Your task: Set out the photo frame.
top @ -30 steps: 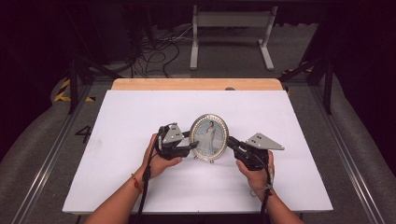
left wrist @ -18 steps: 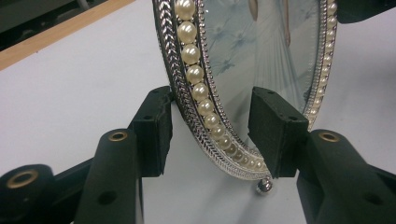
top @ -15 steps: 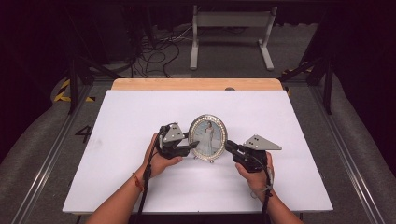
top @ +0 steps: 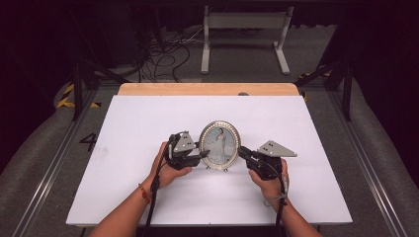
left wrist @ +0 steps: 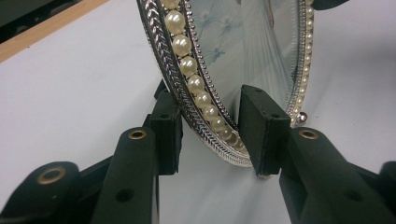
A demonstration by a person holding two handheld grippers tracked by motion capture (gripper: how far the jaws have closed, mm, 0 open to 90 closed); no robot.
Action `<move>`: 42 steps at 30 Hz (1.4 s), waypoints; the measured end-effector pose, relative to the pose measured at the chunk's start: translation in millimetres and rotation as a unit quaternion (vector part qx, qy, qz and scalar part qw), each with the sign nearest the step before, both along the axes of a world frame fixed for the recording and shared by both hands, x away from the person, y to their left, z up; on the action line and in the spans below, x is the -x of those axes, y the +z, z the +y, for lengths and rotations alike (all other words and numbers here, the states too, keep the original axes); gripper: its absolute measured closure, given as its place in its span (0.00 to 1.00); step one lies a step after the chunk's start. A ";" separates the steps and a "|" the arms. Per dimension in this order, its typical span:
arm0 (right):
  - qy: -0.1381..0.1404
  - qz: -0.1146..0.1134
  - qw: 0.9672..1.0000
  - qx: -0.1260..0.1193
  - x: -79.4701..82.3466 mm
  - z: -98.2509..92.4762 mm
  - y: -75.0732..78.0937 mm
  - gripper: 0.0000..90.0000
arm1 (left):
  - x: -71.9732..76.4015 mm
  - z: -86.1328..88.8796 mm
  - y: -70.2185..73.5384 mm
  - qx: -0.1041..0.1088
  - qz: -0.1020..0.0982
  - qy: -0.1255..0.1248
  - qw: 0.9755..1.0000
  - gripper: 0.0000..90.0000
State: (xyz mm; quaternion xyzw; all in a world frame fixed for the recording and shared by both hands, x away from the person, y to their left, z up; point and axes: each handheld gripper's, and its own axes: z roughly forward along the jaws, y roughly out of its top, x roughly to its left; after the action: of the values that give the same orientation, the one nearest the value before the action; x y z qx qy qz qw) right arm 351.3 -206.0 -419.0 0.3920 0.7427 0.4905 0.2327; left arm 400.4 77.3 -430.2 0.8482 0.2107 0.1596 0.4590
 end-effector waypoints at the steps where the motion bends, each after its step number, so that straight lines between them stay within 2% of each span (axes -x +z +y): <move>1: 0.000 0.001 1.000 -0.001 -0.8 -0.1 -0.1 0.93 | 0.5 0.1 0.0 -0.001 0.000 -0.001 1.000 0.68; 10: 0.000 -0.002 1.000 0.004 -3.9 1.5 -0.2 0.92 | 2.3 0.6 -0.3 -0.001 -0.002 -0.001 1.000 0.67; 13: -0.001 -0.003 1.000 0.006 -3.3 2.2 0.2 0.92 | 1.8 2.2 -1.3 0.009 0.003 -0.006 1.000 0.64; 16: -0.004 -0.008 1.000 0.015 -2.2 2.0 1.7 0.94 | 4.6 5.6 1.5 0.014 -0.005 -0.007 1.000 0.62; 19: 0.000 -0.008 1.000 0.010 -0.9 -0.1 3.3 0.94 | 6.6 9.8 3.9 0.019 -0.008 -0.006 1.000 0.63; 23: 0.007 -0.005 1.000 0.014 1.4 -3.7 4.2 0.92 | 8.0 14.9 5.5 0.023 -0.008 -0.003 1.000 0.66; 29: 0.010 0.003 1.000 0.017 0.0 -4.5 2.1 0.90 | 9.0 16.1 5.6 0.010 -0.014 -0.005 1.000 0.71; 33: 0.017 0.011 0.999 0.030 -1.2 -1.3 -0.8 0.91 | 8.2 15.3 4.2 0.005 -0.012 -0.002 1.000 0.75; 35: 0.016 0.007 0.999 0.042 -0.9 1.1 -1.8 0.91 | 7.5 15.6 3.8 0.003 -0.012 -0.001 1.000 0.77; 42: 0.016 0.006 0.999 0.048 -0.5 1.9 -1.9 0.91 | 8.2 16.0 3.8 -0.004 -0.013 -0.003 1.000 0.78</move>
State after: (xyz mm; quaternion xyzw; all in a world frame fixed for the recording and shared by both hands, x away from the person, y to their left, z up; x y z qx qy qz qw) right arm 351.7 -204.2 -420.8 0.3715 0.7731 0.4556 0.2383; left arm 392.2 93.3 -426.4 0.8485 0.2015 0.1695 0.4590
